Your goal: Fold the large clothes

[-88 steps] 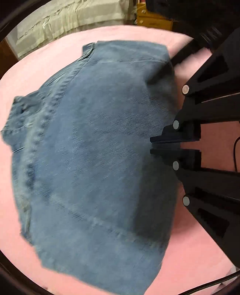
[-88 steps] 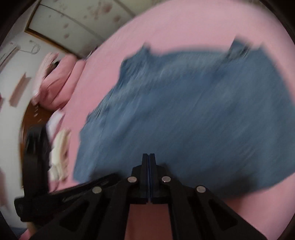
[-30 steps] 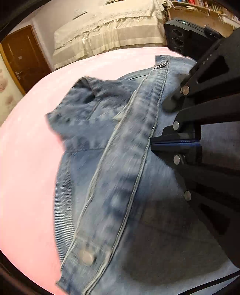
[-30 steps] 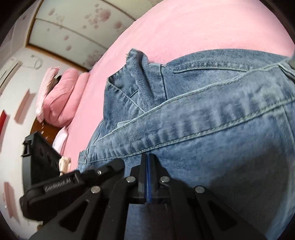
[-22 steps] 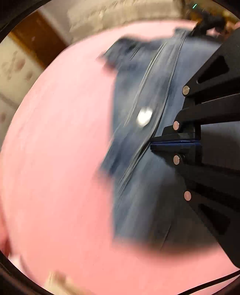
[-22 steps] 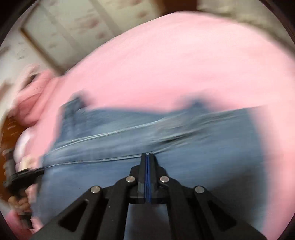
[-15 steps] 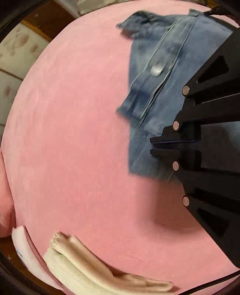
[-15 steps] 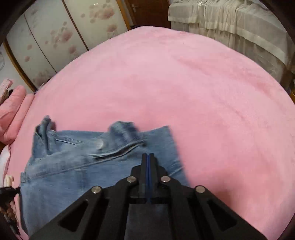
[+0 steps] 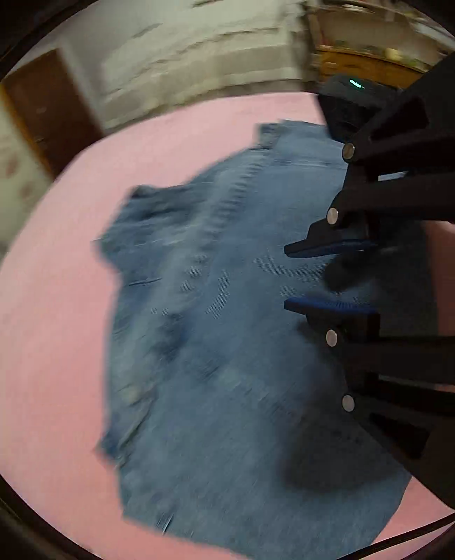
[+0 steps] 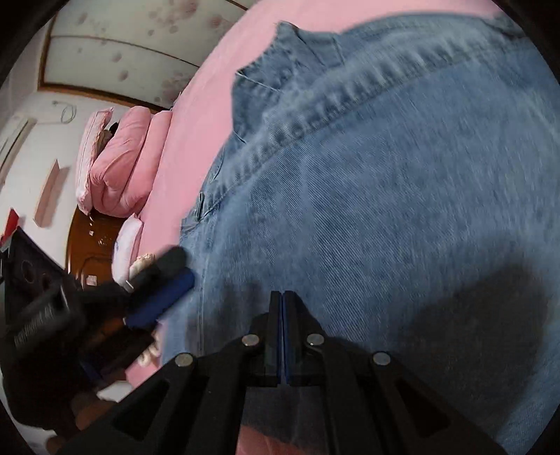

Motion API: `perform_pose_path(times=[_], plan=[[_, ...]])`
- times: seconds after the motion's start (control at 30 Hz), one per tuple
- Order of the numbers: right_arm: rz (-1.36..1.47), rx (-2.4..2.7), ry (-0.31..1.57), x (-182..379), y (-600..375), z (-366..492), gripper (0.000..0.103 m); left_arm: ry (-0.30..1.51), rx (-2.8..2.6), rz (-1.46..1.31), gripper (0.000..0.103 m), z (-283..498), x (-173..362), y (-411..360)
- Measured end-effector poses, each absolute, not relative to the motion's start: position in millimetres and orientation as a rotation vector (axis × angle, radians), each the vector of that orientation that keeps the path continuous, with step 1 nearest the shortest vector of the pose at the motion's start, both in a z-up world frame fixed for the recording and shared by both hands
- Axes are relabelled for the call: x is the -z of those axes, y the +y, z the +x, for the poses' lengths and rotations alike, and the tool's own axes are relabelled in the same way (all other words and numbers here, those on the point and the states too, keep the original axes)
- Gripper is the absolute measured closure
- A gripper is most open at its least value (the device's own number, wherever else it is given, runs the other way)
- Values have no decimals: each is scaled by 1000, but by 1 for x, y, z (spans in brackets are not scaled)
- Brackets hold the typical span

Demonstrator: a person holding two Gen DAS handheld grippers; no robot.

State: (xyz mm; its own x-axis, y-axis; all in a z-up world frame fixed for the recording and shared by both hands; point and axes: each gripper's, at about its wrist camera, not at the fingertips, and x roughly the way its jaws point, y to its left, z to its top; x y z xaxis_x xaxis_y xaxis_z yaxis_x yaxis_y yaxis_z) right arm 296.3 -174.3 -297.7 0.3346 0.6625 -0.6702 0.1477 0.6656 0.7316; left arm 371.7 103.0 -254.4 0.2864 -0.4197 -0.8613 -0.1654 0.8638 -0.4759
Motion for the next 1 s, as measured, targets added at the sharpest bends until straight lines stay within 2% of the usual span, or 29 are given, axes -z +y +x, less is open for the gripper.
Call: perform_pose_path(times=[0.13,0.23,0.33,0.4,0.53,0.63,0.73,0.9,0.97,1.0], plan=[[741,-435,1226,300,-188,299,103,1433,188,-526,82,370,291,83],[628,-403,1217,294,-212,298,103,1441,139,-519,96,367,299,91],[574,-315,1212,289,-270,296,103,1361,87,-394,102,364,288,121],[510,-154,1198,279,-324,285,103,1333,67,-346,102,366,284,147],[423,112,1187,266,-403,260,103,1321,-189,-69,101,365,288,203],[249,392,1228,261,-422,248,103,1335,-254,-83,101,365,291,225],[313,440,1168,249,-425,238,103,1315,-291,-111,101,364,280,220],[311,262,947,198,-356,222,103,1197,-119,-163,96,343,235,161],[406,75,963,198,-317,228,103,1231,39,-238,83,334,231,127],[500,-43,1032,209,-299,229,103,1275,107,-276,74,335,236,114]])
